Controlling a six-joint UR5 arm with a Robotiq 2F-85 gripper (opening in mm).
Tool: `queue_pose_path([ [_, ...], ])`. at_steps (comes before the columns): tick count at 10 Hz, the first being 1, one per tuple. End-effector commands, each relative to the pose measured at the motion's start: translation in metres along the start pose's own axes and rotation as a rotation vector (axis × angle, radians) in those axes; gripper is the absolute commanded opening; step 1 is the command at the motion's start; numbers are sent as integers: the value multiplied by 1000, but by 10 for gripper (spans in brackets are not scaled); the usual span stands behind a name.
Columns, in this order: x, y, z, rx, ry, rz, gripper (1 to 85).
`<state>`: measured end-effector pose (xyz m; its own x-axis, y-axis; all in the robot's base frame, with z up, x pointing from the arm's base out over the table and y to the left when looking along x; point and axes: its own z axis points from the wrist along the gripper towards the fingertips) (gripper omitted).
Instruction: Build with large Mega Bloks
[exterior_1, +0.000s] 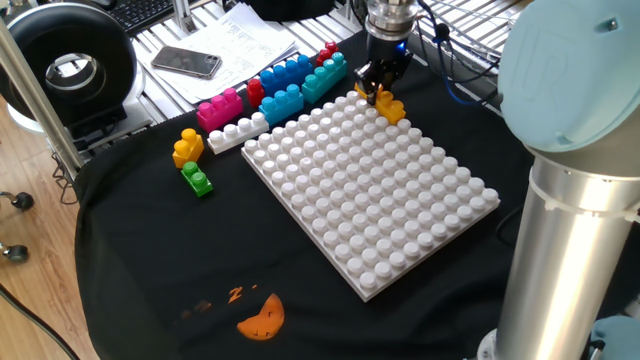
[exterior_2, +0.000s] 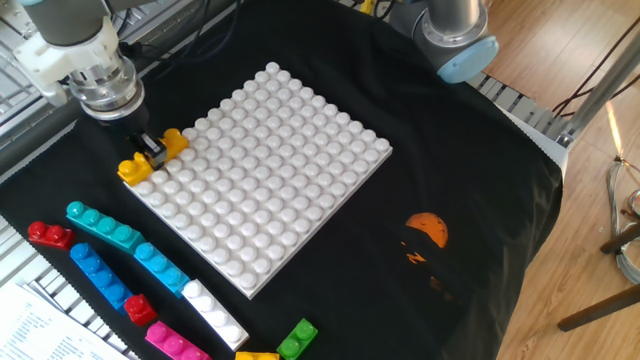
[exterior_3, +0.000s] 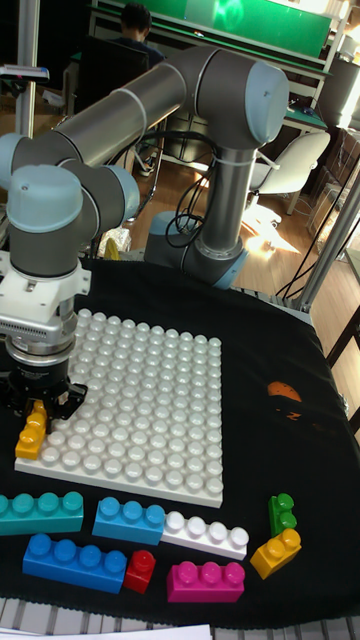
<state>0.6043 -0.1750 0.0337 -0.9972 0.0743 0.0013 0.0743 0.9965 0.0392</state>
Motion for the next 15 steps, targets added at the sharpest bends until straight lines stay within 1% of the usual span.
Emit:
queue_pose_path([
  [1, -7, 0, -1, -23, -31, -29, 360],
  [2, -8, 0, 4, 6, -45, -33, 377],
  [3, -9, -3, 9, 50, -65, -47, 380],
  [4, -8, -4, 10, 63, -70, -58, 387],
  [5, -8, 1, 7, 42, -76, -78, 460],
  [6, -6, 1, 7, 47, -76, -87, 513],
  [8, -7, 1, 7, 33, -74, -102, 533],
  [10, -6, 2, 0, 3, -64, -117, 540],
  [11, -4, 1, -5, -2, -57, -122, 543],
  [12, -4, 1, -8, -16, -56, -123, 543],
  [13, -3, 0, -12, -22, -53, -129, 543],
  [15, 0, 2, -20, -22, -46, -124, 537],
])
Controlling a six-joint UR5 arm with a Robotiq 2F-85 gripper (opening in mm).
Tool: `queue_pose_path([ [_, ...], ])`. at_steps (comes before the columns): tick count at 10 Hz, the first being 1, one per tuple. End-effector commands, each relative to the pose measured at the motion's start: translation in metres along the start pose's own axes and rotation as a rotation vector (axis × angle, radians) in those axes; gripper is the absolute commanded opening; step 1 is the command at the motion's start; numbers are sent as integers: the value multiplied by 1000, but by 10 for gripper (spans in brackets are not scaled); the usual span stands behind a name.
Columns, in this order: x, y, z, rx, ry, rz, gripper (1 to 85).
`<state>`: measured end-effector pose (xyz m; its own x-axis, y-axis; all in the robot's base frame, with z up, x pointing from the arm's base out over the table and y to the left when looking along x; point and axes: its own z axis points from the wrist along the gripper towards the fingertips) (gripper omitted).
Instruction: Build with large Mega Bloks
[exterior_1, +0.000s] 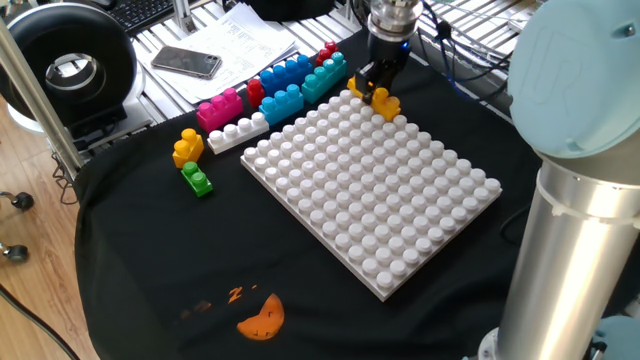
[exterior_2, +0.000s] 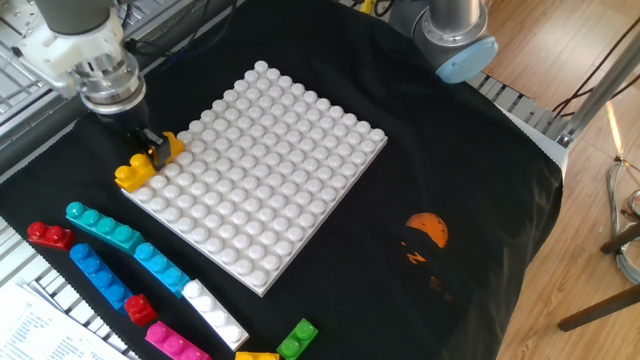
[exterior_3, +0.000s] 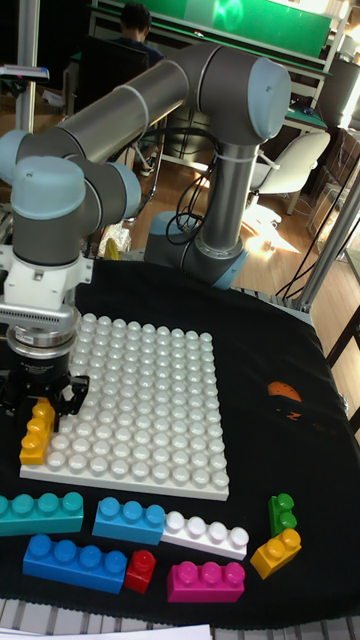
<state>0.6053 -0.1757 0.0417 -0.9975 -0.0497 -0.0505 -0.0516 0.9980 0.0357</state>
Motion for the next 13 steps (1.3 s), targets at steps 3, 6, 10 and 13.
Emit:
queue_pose_path([
  [3, 3, 6, -24, -31, 17, 20, 447],
  [6, 7, 4, -32, -34, 23, 29, 337],
  [10, 10, 1, -42, -42, 43, 40, 183],
  [13, 11, 3, -40, -37, 45, 64, 23],
])
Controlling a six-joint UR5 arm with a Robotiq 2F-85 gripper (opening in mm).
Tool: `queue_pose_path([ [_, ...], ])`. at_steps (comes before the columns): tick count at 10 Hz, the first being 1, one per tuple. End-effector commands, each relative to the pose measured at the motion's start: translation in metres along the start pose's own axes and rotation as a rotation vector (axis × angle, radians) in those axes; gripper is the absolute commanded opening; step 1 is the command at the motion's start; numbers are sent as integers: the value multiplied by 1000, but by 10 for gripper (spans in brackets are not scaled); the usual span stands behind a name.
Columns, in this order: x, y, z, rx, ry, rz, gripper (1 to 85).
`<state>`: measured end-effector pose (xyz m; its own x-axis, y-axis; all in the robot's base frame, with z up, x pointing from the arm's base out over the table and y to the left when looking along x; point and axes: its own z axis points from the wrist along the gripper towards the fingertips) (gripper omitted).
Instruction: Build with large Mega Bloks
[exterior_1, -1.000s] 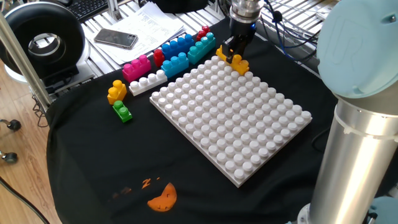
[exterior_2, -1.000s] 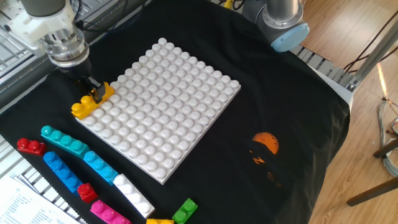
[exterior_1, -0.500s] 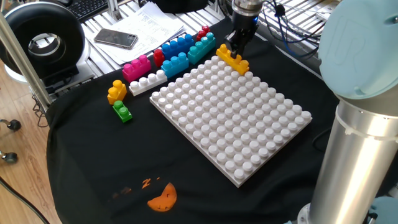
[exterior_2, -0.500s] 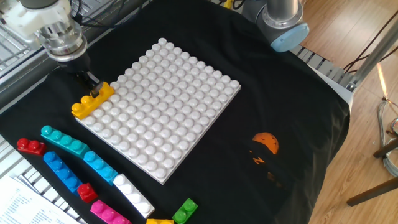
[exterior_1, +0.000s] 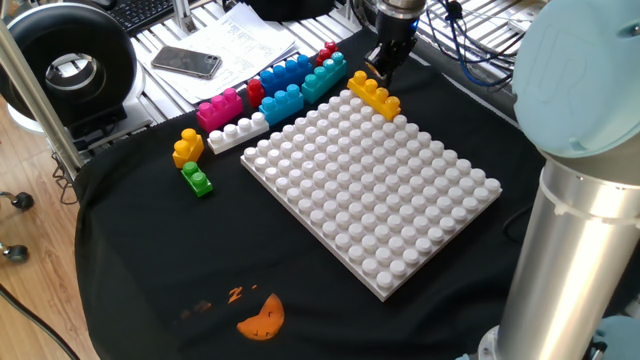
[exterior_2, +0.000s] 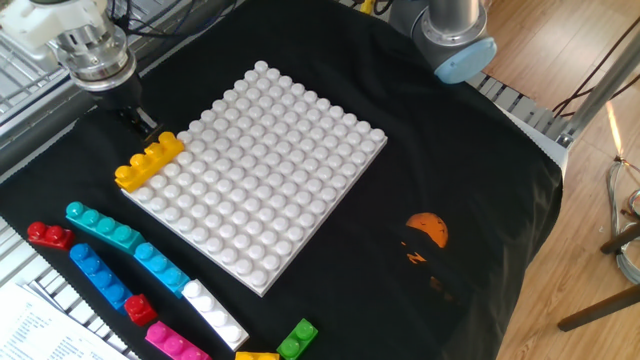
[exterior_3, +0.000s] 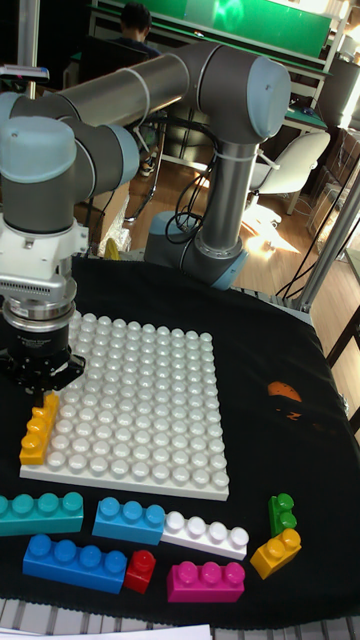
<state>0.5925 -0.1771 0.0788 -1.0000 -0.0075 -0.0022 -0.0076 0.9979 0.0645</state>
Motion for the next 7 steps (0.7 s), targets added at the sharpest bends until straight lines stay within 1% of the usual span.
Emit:
queue_pose_path([
  [1, -2, 2, -1, -10, -9, 16, 23],
  [2, -5, 2, 3, -12, -26, 10, 23],
  [3, -10, 2, 10, -14, -52, -4, 23],
  [4, -11, 2, 15, -15, -62, -8, 20],
  [7, -11, 6, 16, -25, -62, -10, 20],
])
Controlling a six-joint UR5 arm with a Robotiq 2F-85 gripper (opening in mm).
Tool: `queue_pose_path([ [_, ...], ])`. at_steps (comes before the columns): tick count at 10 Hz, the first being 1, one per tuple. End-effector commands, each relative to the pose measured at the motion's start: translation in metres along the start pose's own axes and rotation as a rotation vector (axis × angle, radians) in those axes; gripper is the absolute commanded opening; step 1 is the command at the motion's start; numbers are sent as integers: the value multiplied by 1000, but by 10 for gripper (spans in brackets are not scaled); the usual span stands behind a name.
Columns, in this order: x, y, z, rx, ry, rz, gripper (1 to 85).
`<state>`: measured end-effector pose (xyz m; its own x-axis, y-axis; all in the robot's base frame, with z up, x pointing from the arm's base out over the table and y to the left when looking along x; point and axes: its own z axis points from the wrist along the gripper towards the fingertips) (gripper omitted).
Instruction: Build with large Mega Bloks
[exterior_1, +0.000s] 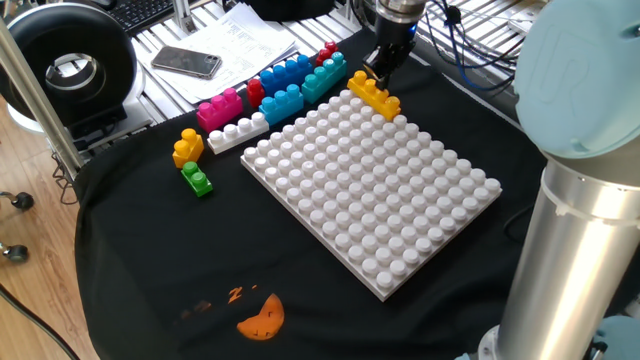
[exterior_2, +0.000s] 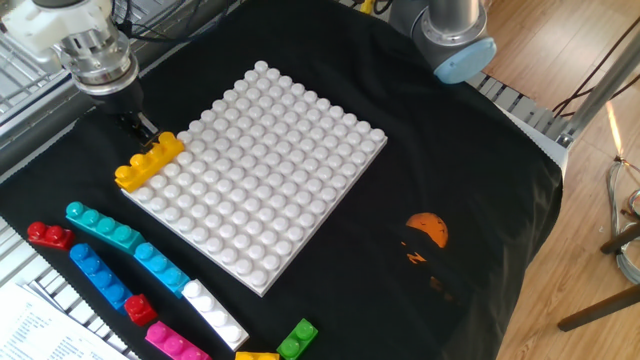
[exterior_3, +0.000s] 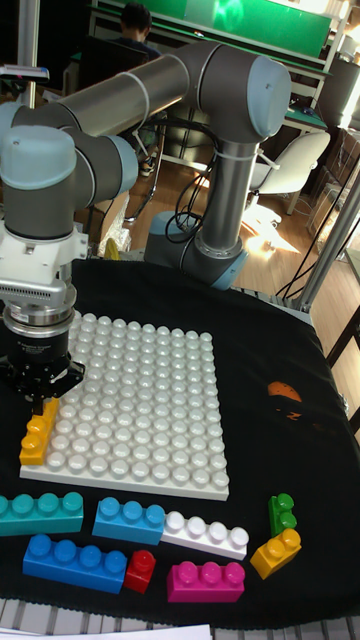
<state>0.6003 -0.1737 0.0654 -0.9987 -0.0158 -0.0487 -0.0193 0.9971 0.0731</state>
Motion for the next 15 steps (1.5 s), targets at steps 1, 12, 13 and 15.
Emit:
queue_pose_path([
  [1, -3, 4, 3, -16, -17, 5, 20],
  [12, 1, 0, -9, -39, 10, -34, 113],
  [13, -3, 3, -12, -50, 3, -52, 223],
  [15, -9, 0, -10, -21, -8, -94, 370],
])
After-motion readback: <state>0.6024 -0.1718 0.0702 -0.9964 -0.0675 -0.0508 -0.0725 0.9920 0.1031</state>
